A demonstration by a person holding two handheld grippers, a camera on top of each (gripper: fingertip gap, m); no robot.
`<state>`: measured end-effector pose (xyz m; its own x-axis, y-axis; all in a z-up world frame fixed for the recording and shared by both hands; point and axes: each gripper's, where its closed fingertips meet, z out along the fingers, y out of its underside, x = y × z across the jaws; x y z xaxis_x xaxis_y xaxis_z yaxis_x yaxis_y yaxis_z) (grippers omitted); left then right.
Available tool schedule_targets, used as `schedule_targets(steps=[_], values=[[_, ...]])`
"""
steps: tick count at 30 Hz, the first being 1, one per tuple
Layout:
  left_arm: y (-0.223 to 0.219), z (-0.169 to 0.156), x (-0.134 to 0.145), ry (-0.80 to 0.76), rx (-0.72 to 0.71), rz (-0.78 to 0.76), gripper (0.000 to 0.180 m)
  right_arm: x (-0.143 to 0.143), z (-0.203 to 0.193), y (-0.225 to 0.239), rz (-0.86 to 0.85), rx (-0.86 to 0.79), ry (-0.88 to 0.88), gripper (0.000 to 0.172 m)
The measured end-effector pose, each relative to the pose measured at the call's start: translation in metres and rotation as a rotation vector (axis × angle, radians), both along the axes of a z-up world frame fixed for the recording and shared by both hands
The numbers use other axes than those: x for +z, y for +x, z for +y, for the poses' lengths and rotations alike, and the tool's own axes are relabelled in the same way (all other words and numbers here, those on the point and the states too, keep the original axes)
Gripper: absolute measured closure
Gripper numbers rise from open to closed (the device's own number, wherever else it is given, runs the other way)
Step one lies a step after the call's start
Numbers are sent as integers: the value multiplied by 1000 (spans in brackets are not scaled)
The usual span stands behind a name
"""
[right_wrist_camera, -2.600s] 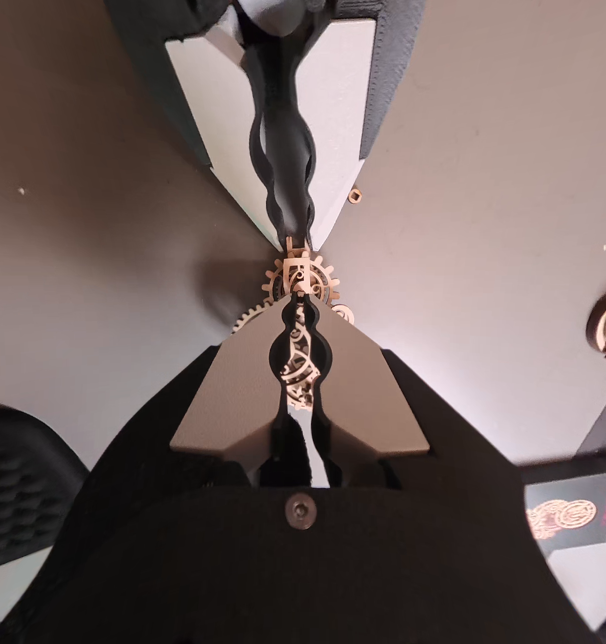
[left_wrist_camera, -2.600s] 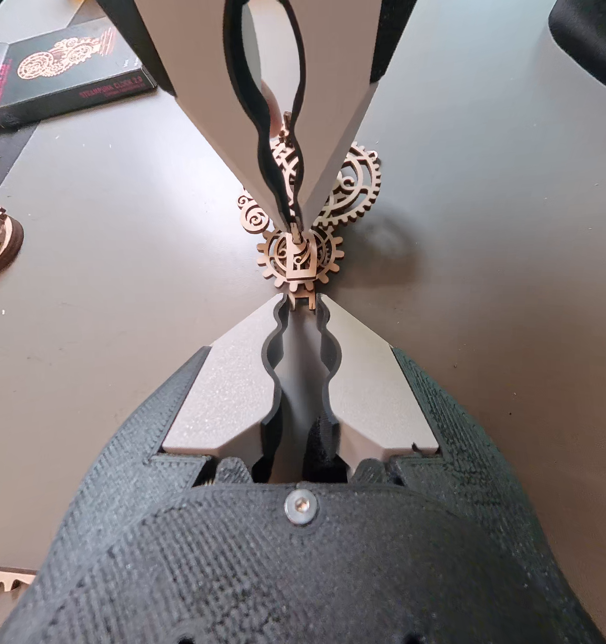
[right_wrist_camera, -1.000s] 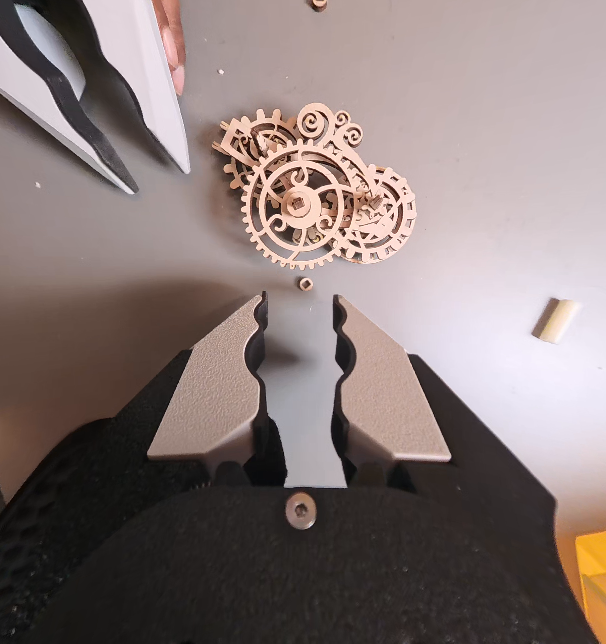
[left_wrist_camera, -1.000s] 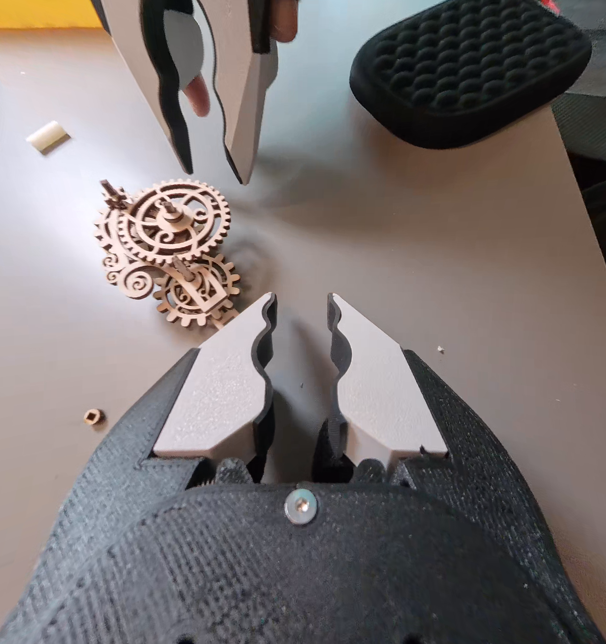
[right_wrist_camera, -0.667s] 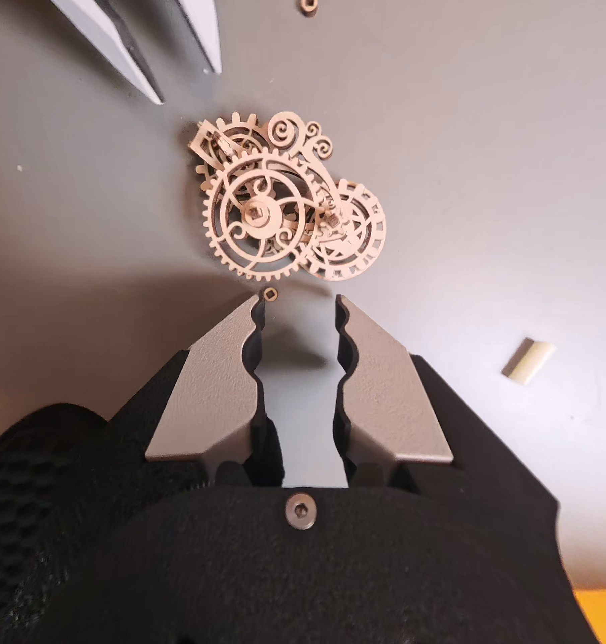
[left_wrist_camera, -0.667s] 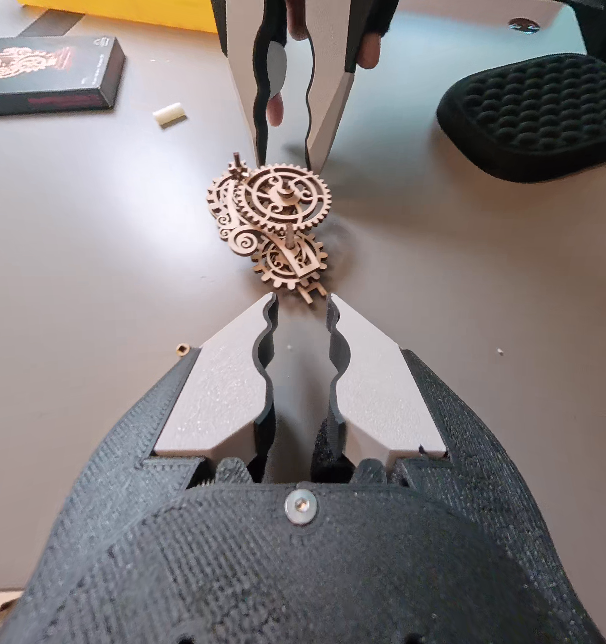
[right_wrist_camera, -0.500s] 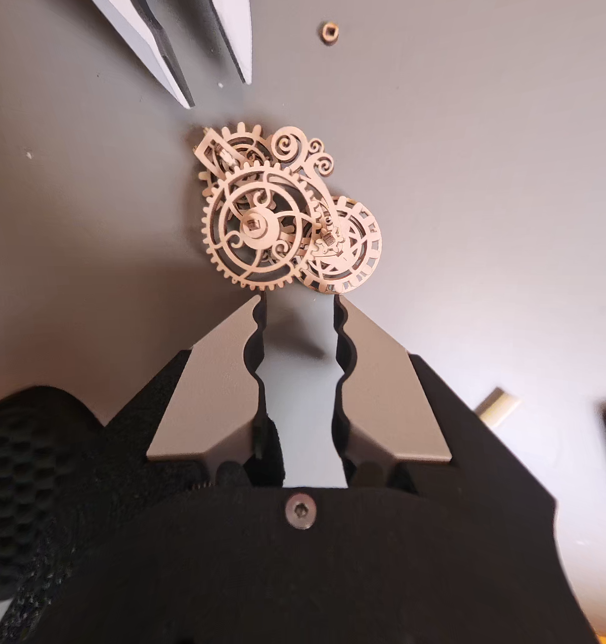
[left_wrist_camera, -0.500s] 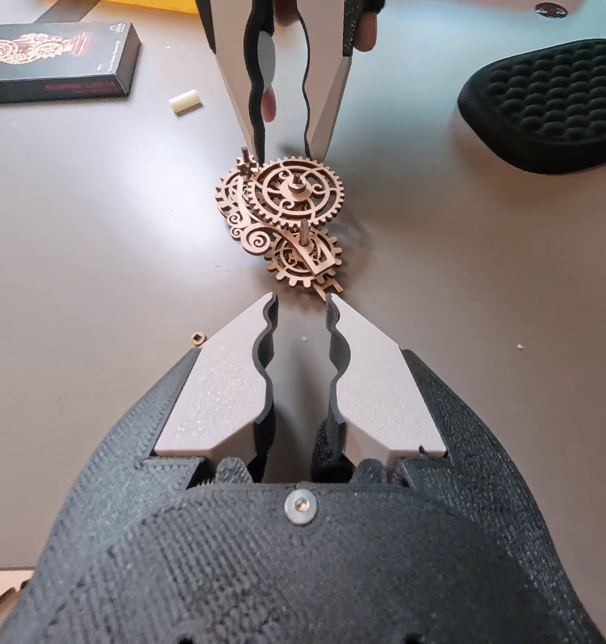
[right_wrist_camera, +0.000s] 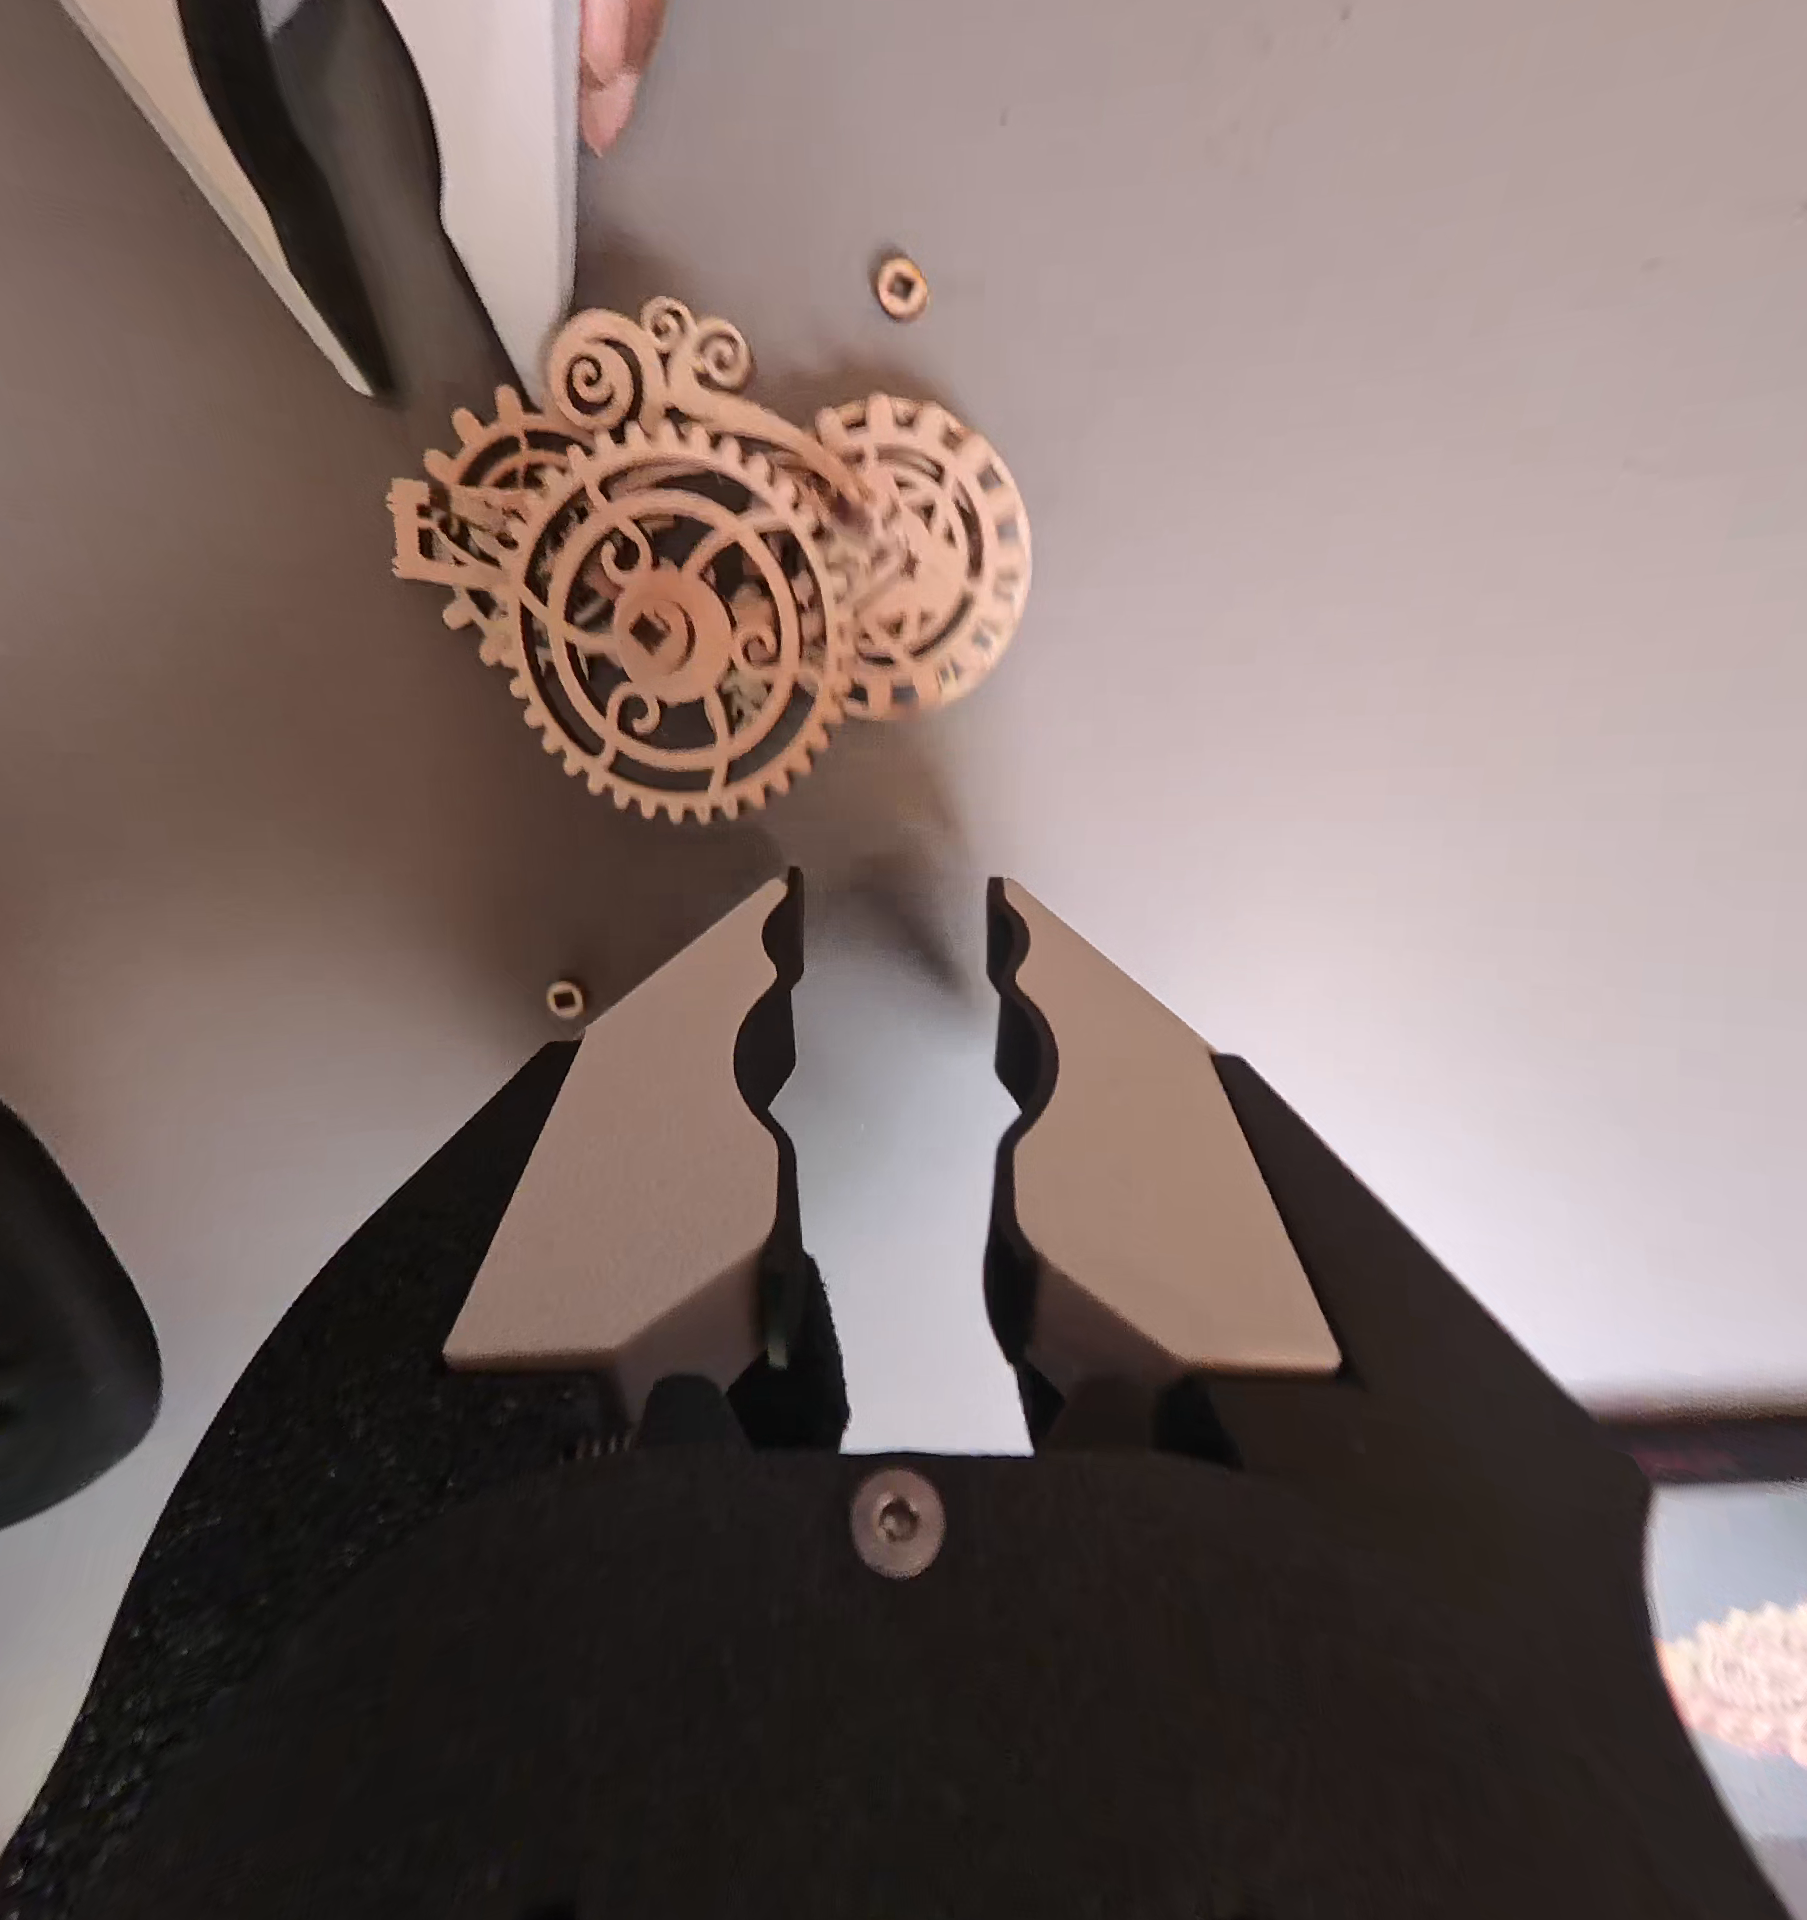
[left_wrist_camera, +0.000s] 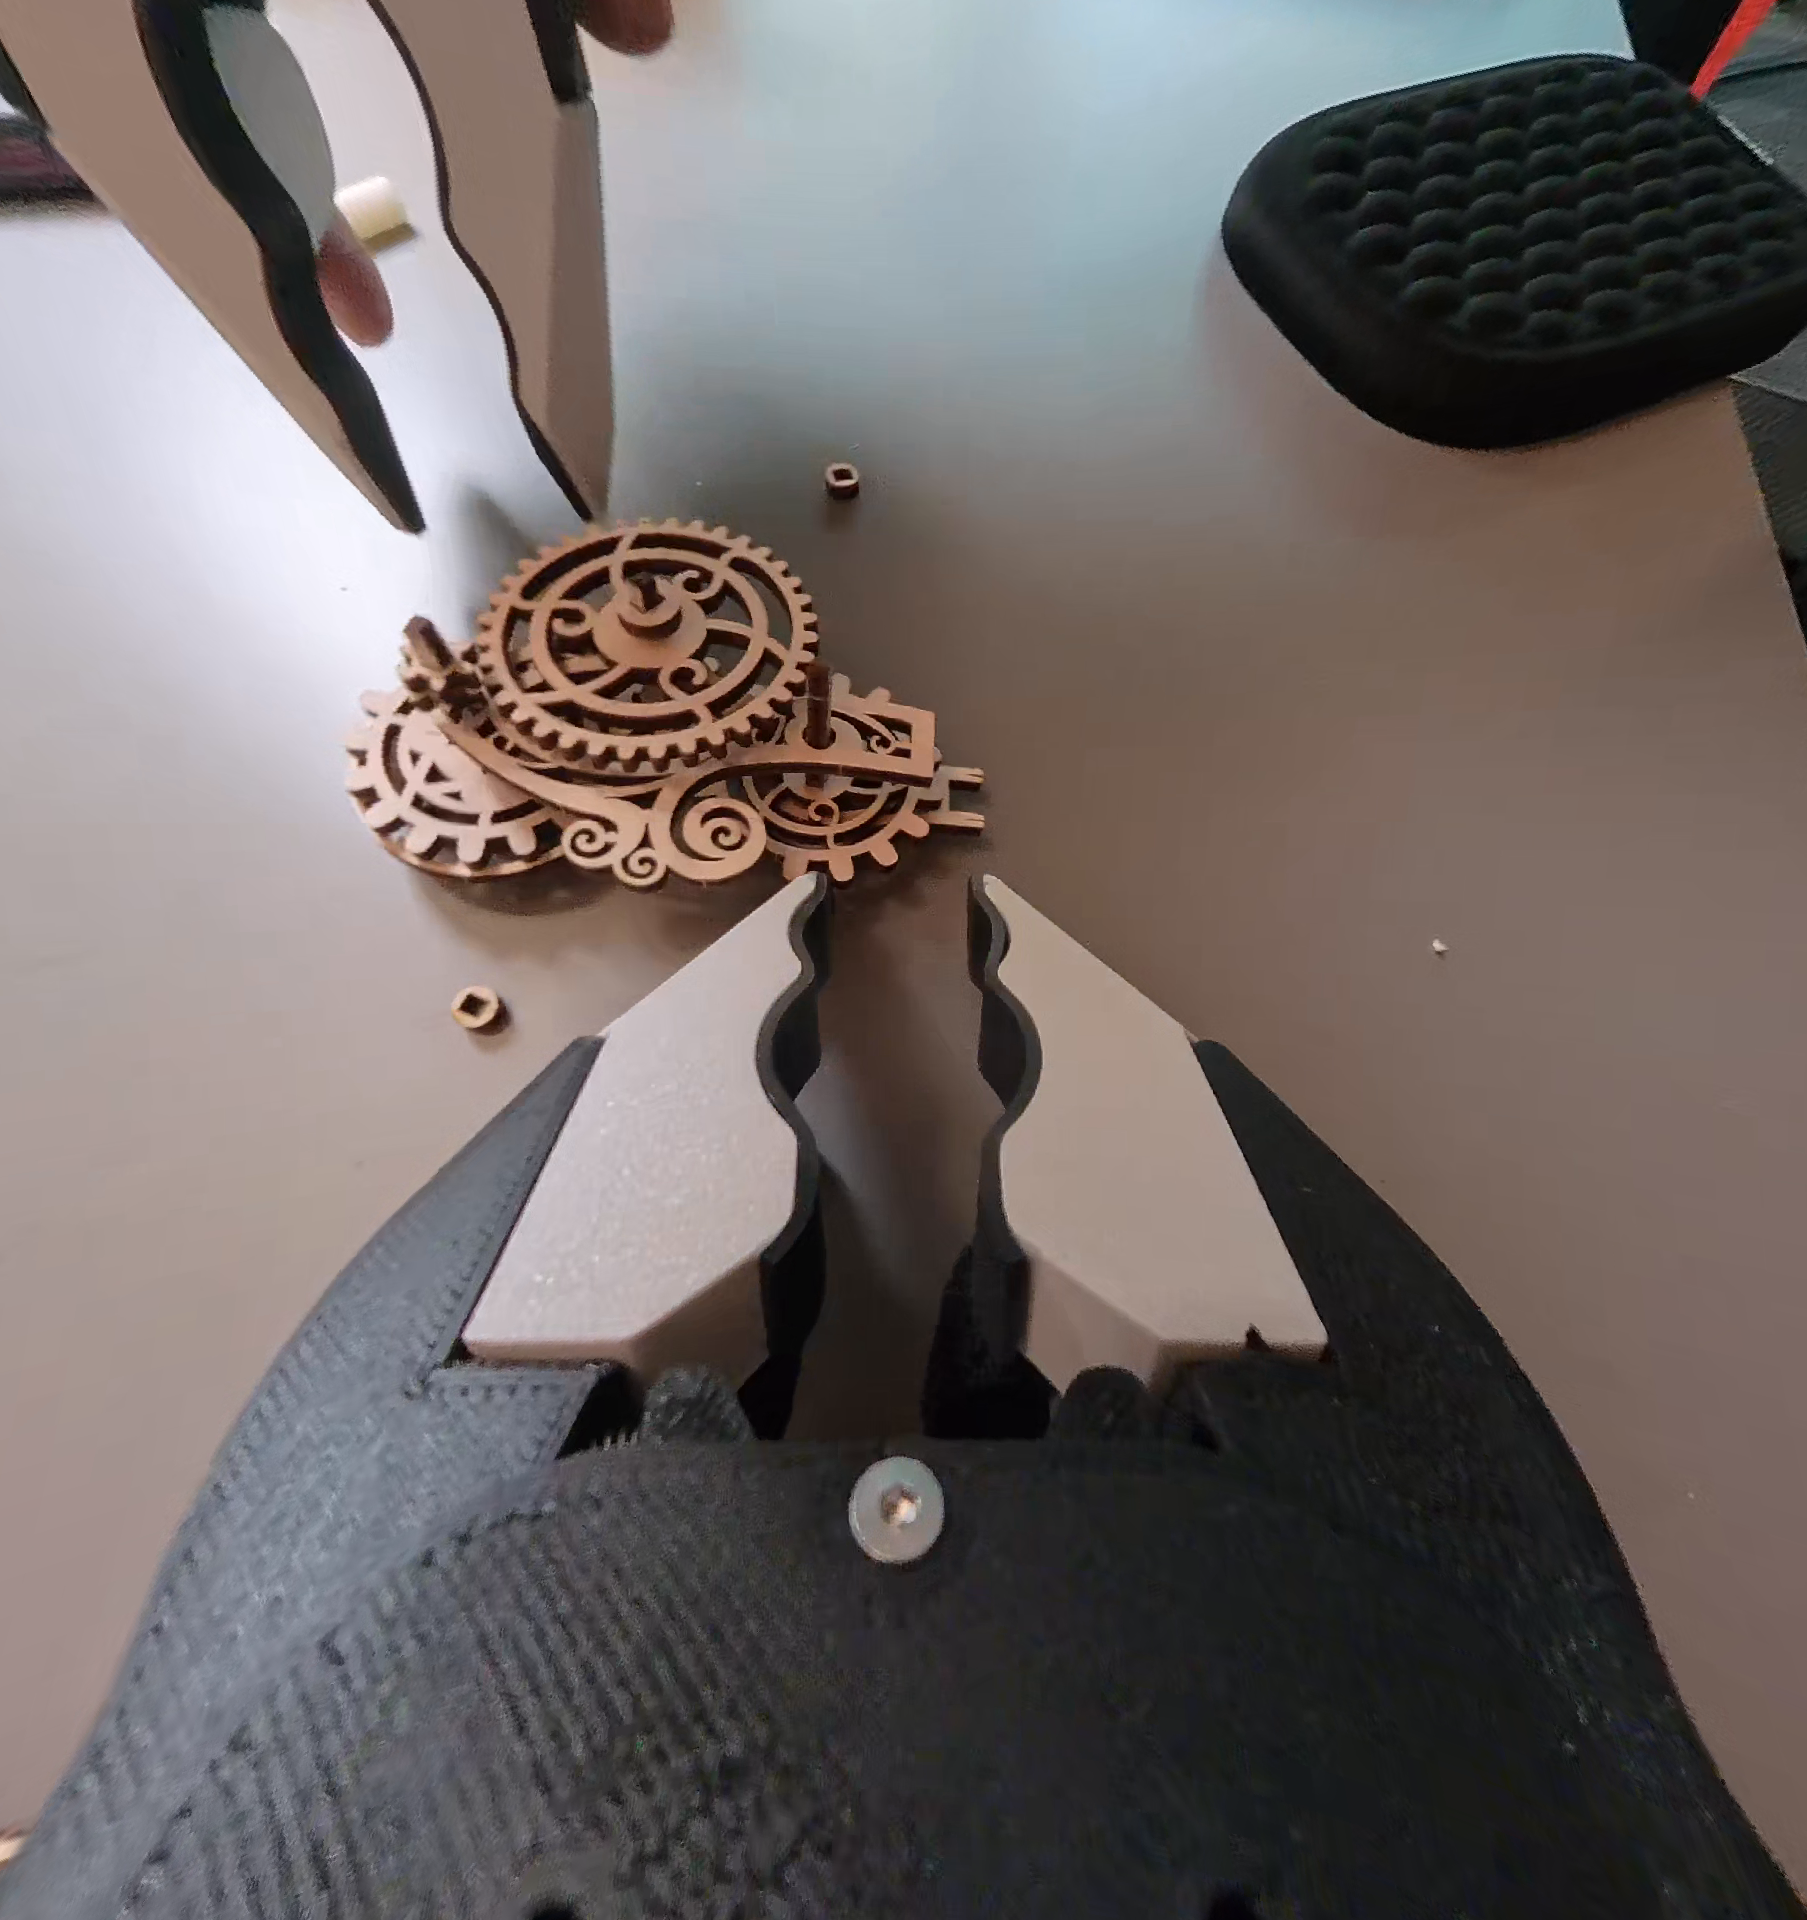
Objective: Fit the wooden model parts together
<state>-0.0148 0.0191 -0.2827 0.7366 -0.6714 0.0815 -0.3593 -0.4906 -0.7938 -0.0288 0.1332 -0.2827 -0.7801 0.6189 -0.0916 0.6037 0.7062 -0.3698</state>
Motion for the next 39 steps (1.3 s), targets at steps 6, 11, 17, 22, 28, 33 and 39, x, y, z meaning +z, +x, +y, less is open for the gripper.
schedule_targets(steps=[6, 11, 17, 22, 28, 33, 39], values=[[4, -2, 9, 20, -19, -28, 157, 19, 12, 44, 107, -228, -120, 141], [0, 3, 13, 38, 2, -47, 158, 36, -42, 59, 235, -280, -212, 150], [-7, 6, 8, 44, 36, -24, 159, 14, -54, 66, 241, -244, -33, 146], [-8, 7, 14, 73, 41, -28, 160, 0, -32, 74, 212, -344, -29, 150], [-8, 7, 14, 80, 42, -23, 161, -10, -27, 77, 177, -390, -35, 152], [-9, 8, 18, 85, 43, -46, 161, -11, -29, 75, 169, -389, -51, 155], [-7, 7, 28, 120, 34, -90, 162, -11, -35, 71, 172, -347, -50, 159]])
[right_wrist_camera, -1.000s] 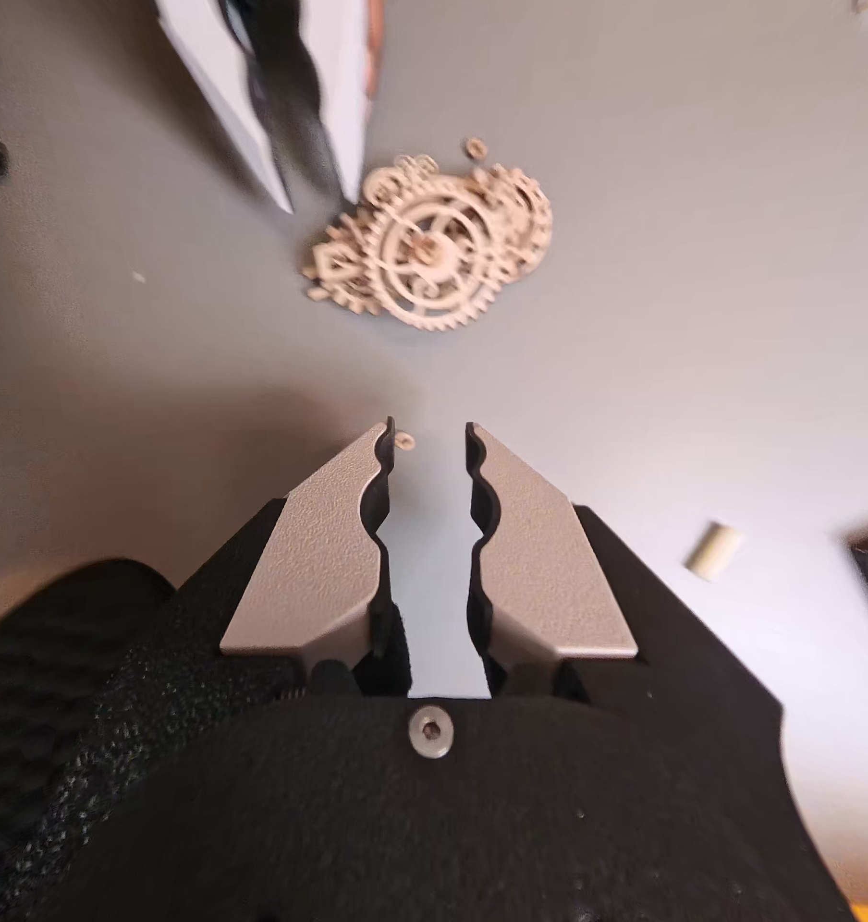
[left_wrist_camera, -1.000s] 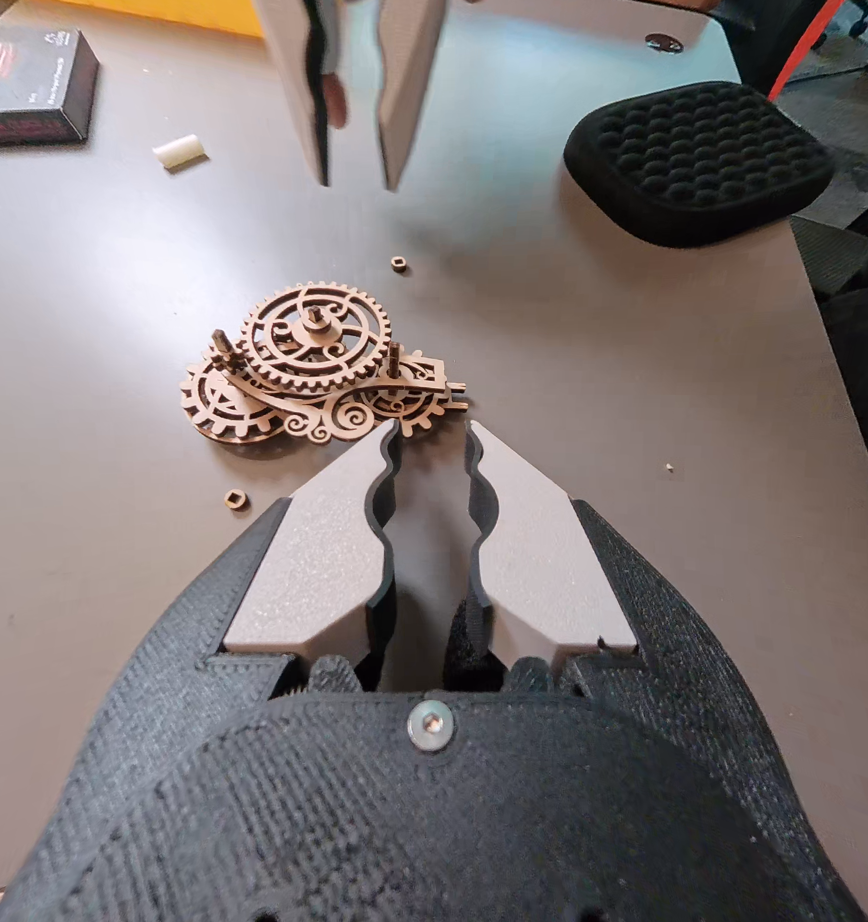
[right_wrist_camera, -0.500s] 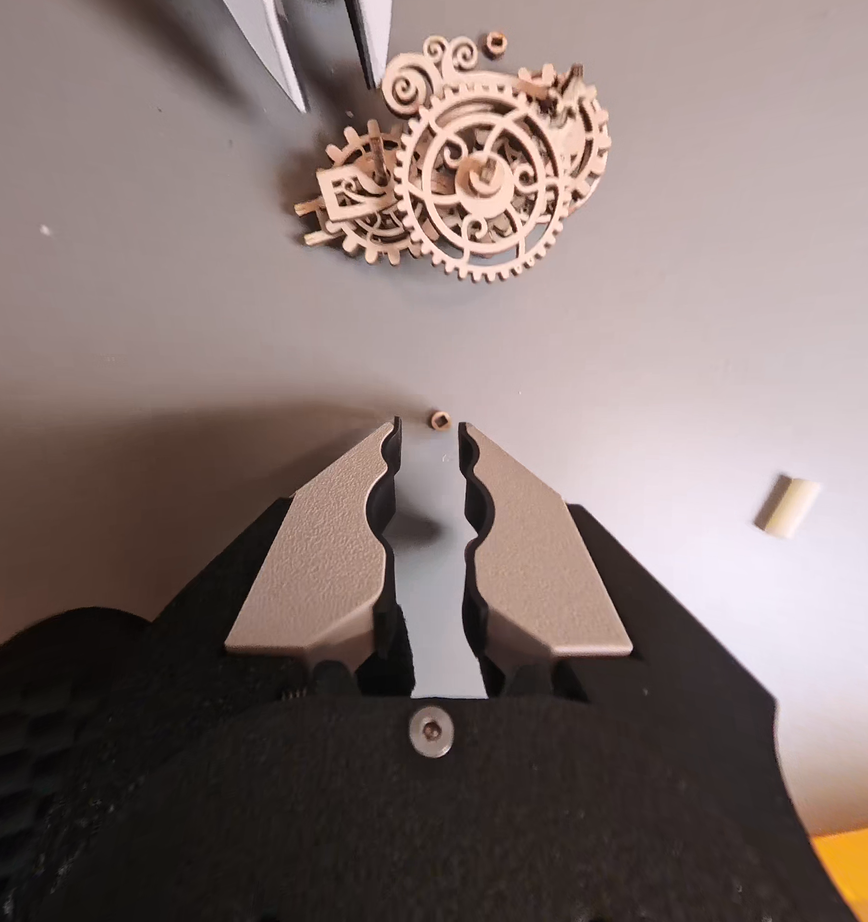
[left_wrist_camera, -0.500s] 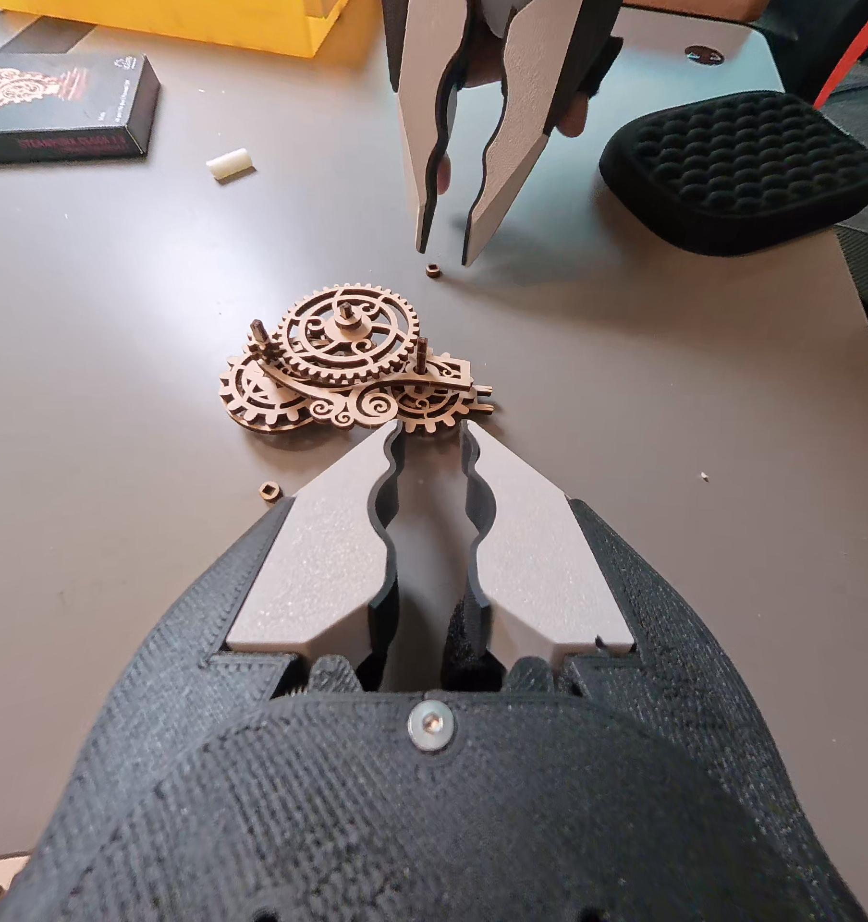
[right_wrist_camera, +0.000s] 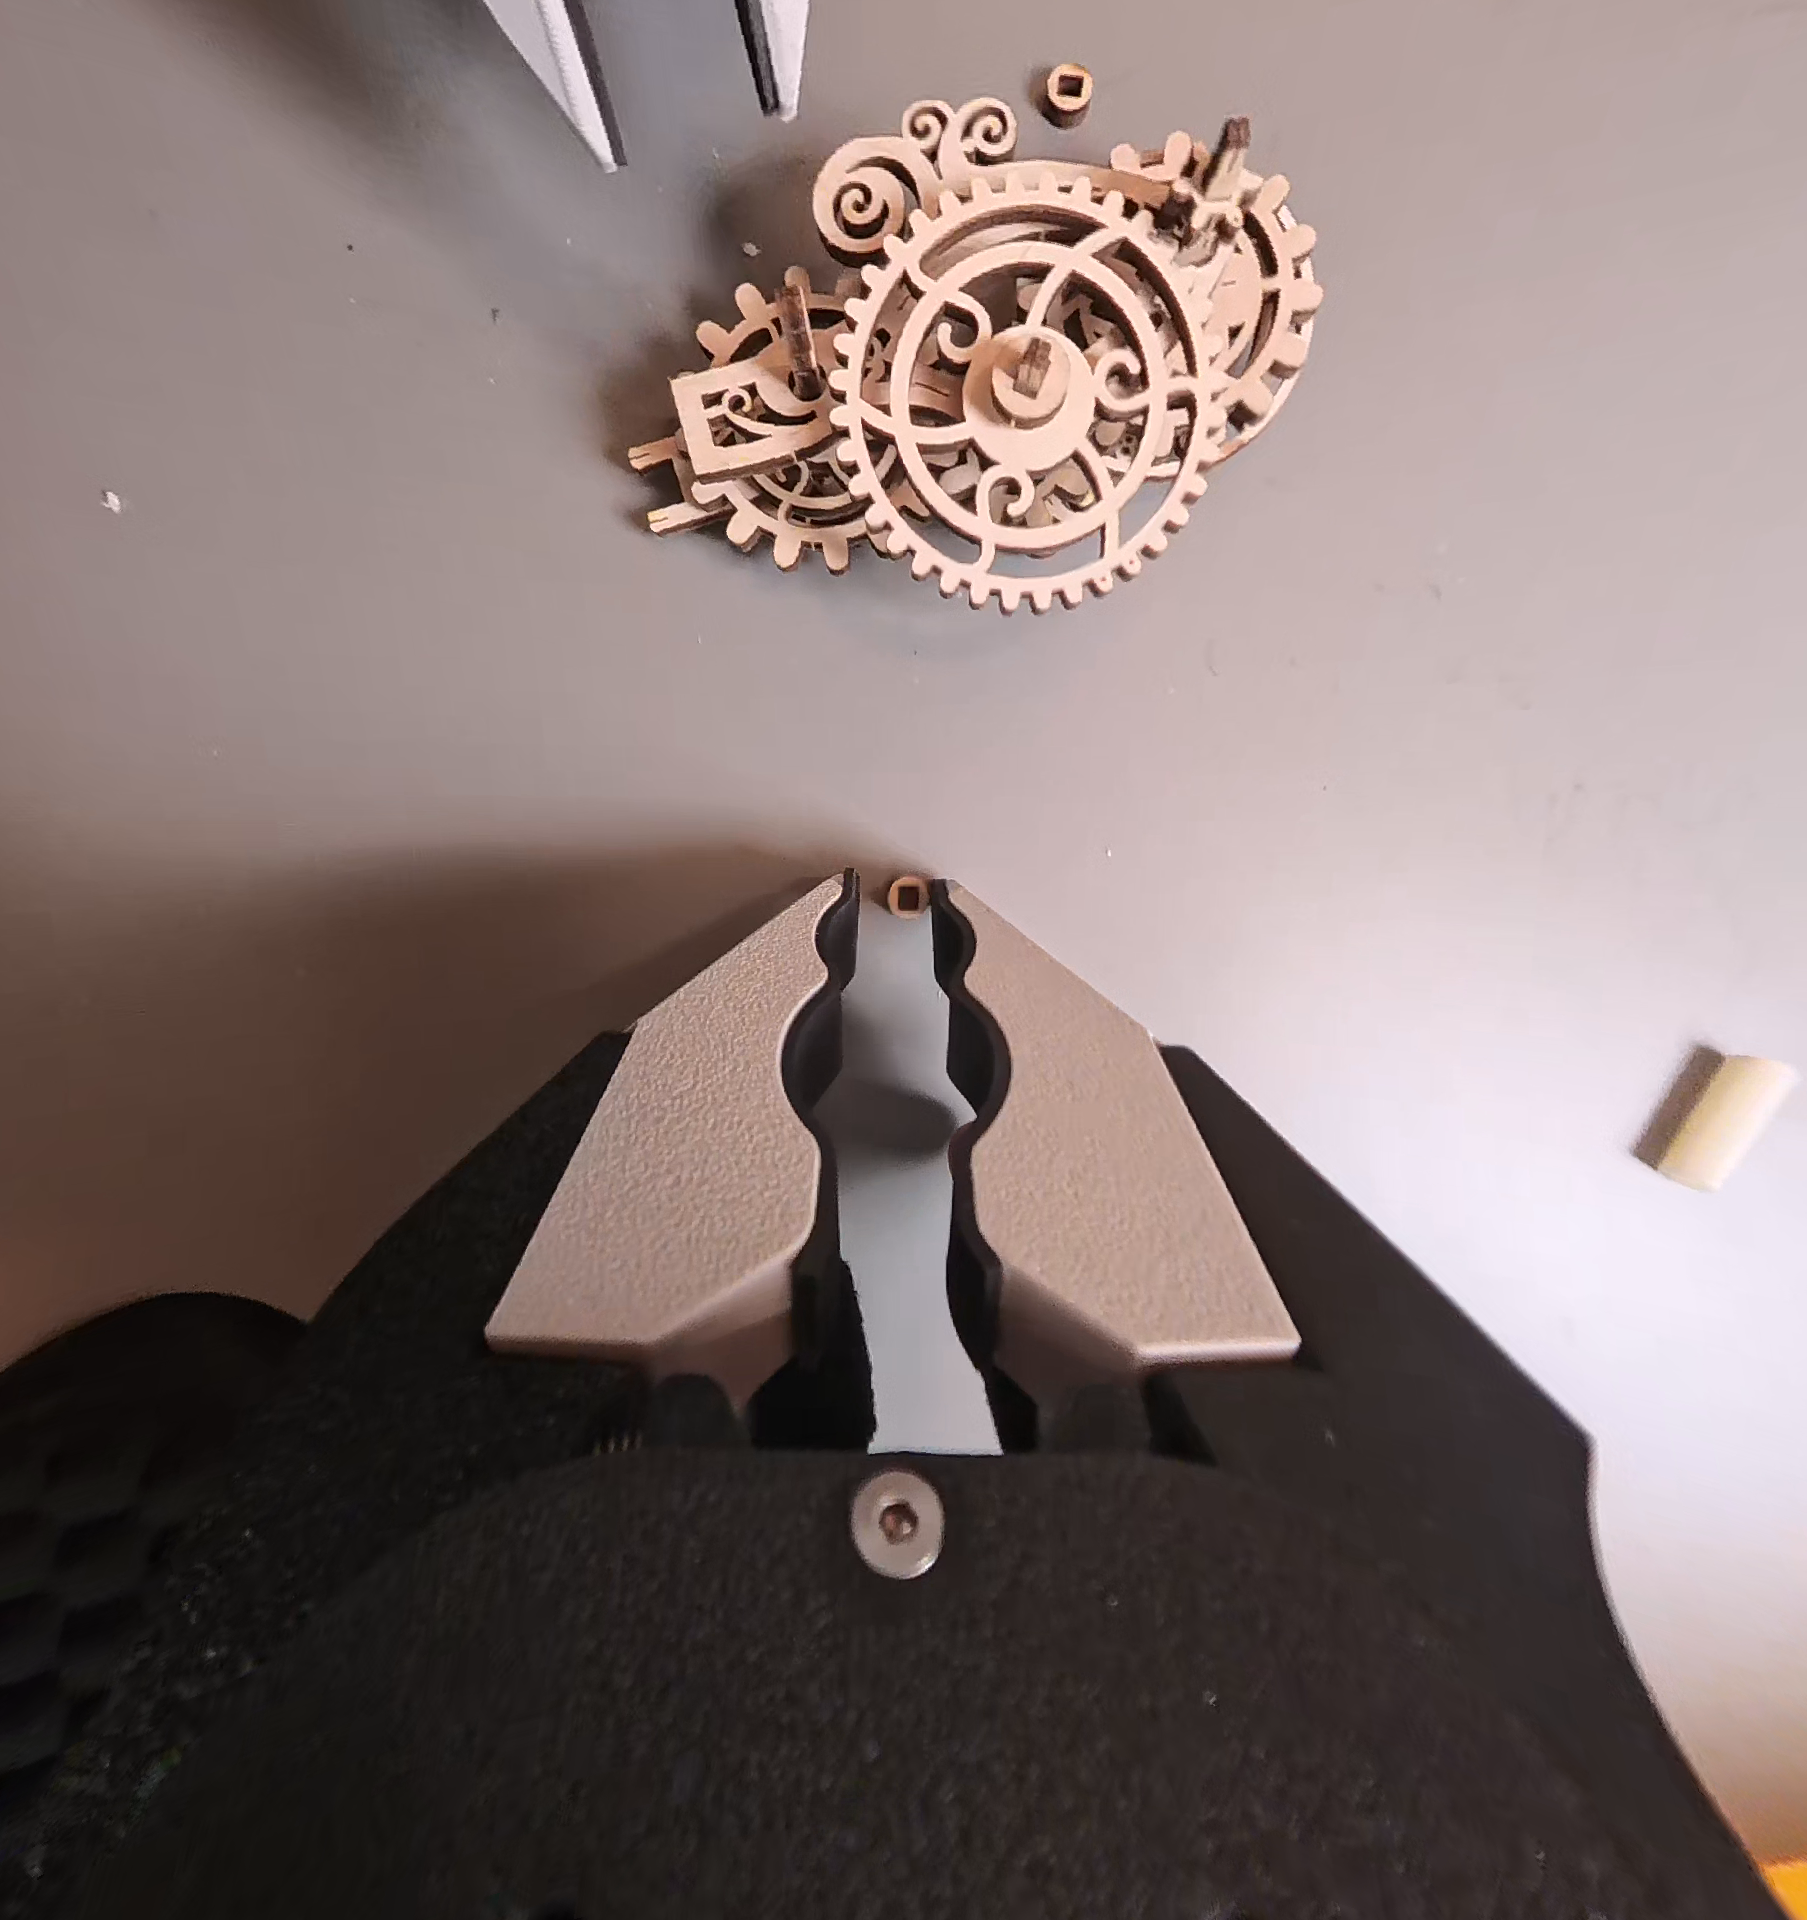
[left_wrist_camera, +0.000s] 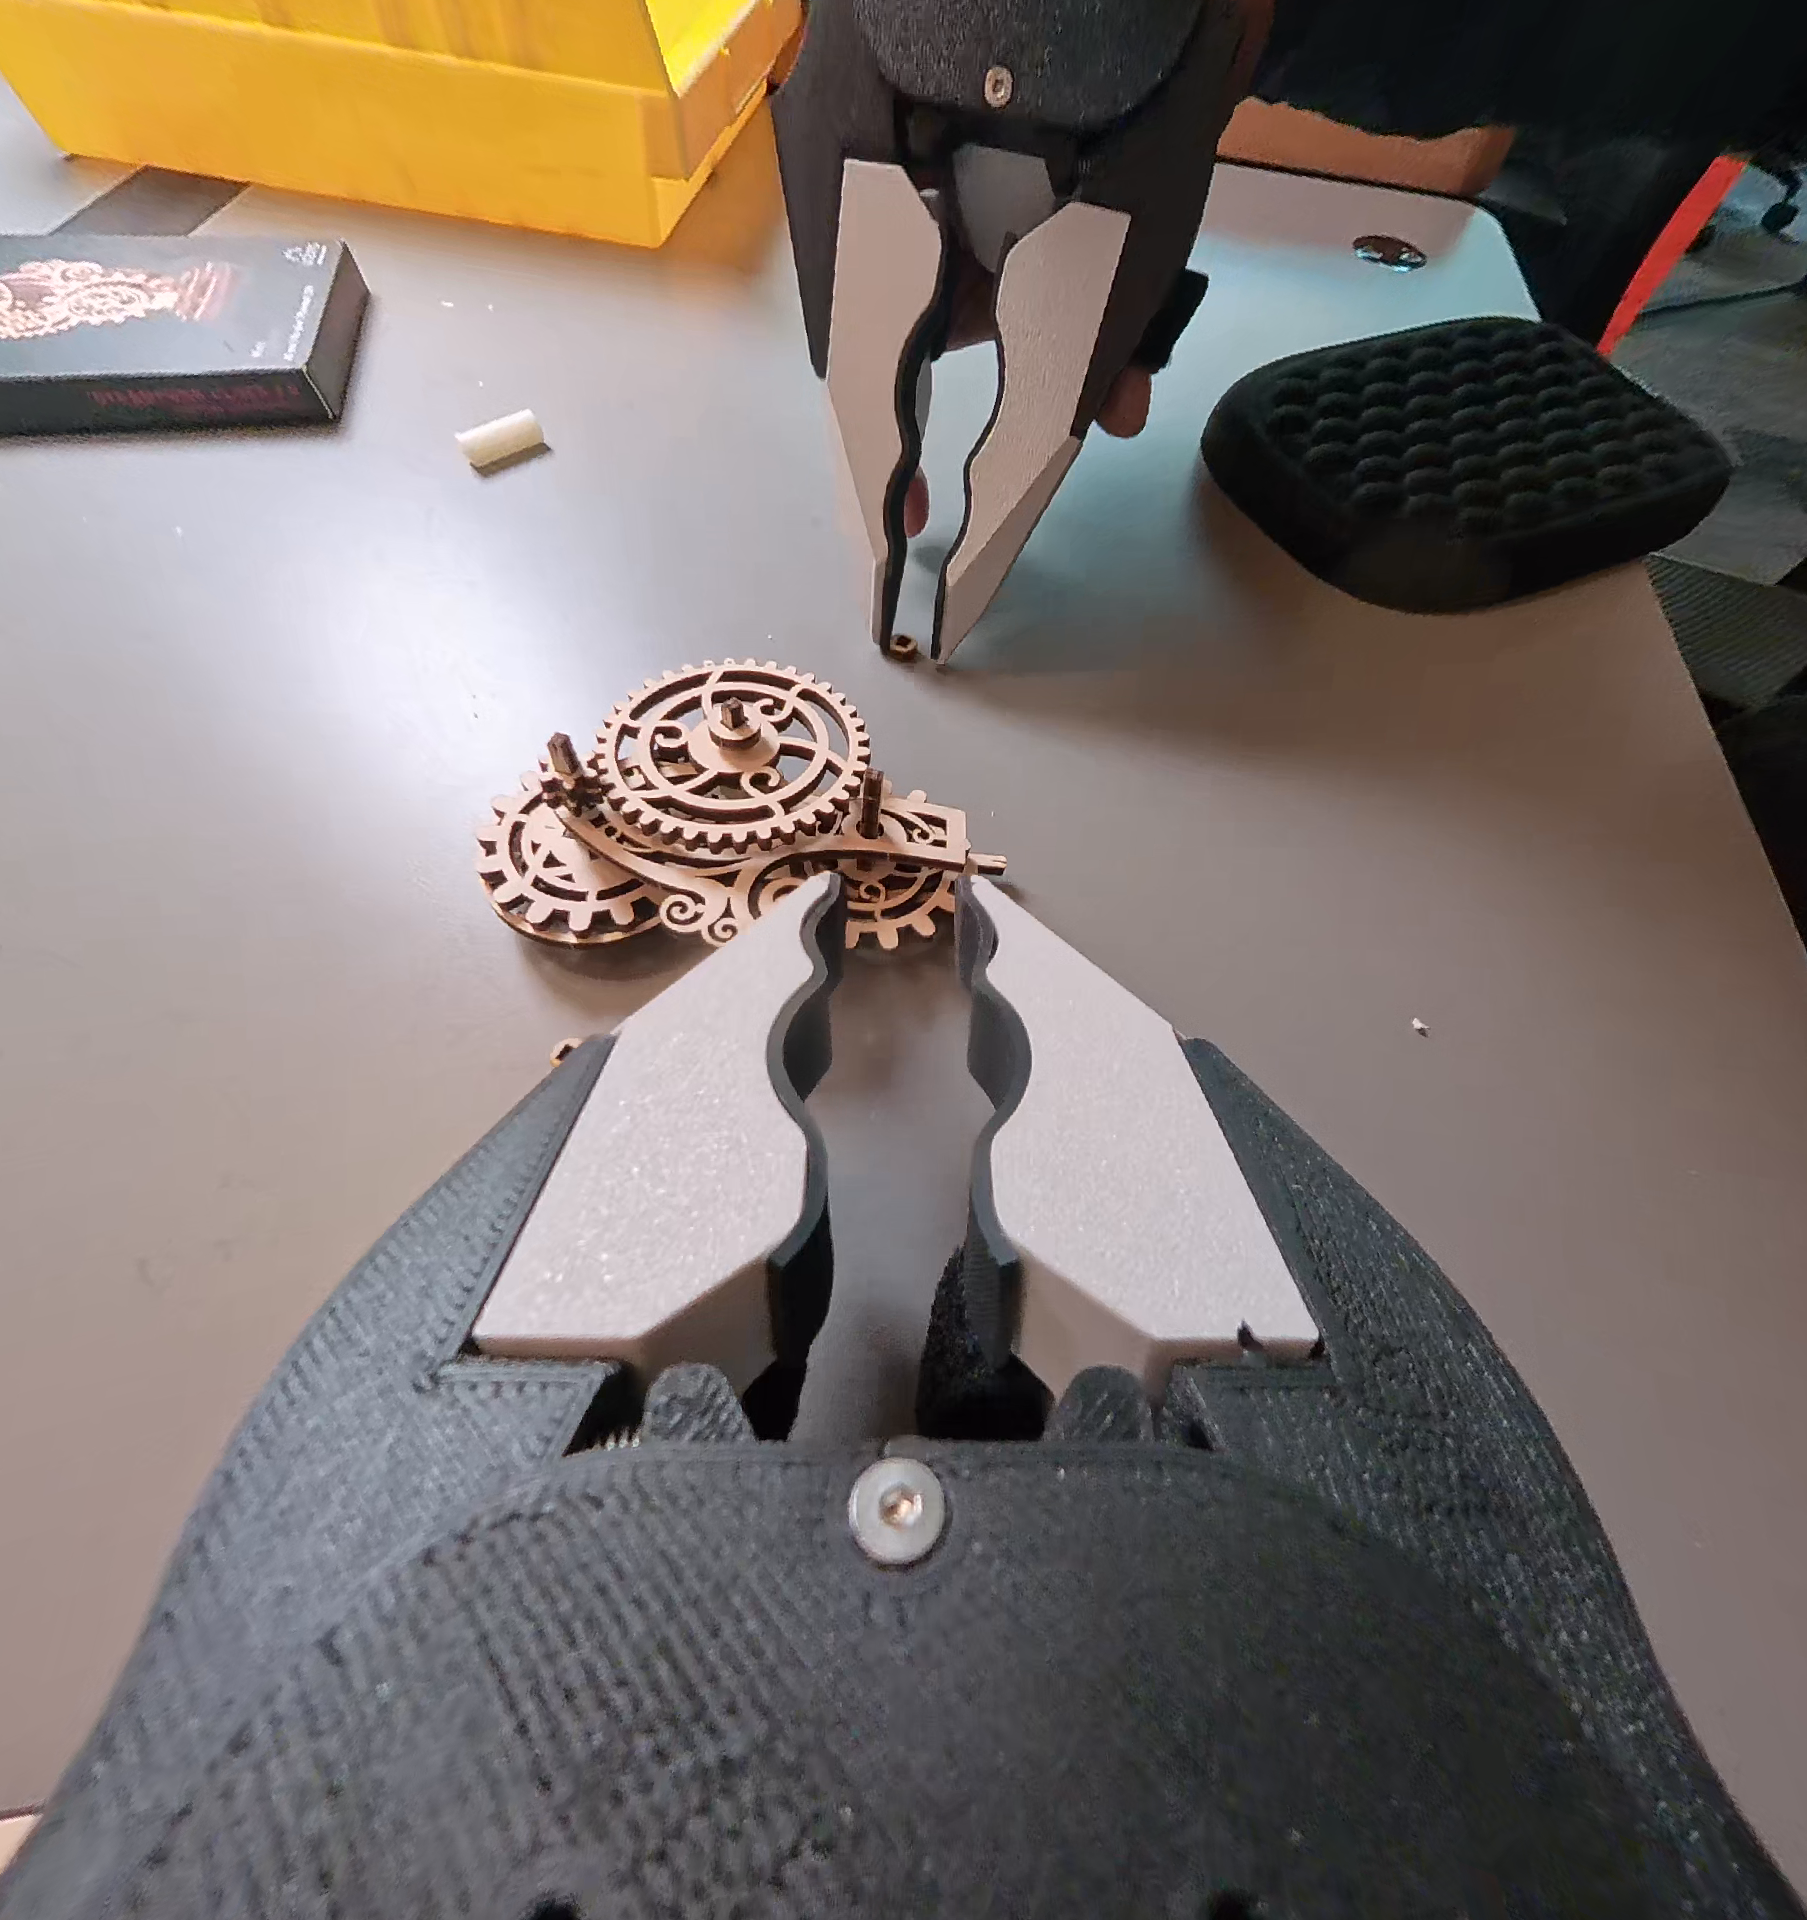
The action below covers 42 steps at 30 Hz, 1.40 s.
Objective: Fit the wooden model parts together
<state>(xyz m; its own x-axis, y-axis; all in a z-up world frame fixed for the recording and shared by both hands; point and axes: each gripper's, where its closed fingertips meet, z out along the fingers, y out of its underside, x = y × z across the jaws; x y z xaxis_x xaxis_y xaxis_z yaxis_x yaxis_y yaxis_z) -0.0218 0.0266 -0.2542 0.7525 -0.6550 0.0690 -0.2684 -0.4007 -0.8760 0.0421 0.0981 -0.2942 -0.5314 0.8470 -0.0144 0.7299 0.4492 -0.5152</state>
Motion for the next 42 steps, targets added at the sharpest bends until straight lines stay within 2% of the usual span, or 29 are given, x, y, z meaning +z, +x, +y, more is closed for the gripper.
schedule_targets(steps=[6, 13, 20, 42], values=[[2, 0, -2, -1, -4, -3, 162, 0, -8, -4, 1, 47, 14, 160], [0, 2, 1, 13, 6, -4, 162, 8, 1, 3, 11, -58, 16, 149], [-1, 3, 1, 20, 18, -4, 162, 0, -1, 10, 8, -106, 10, 152], [-4, 4, -4, 10, 27, 13, 162, 0, -2, 3, 45, -181, 9, 159]])
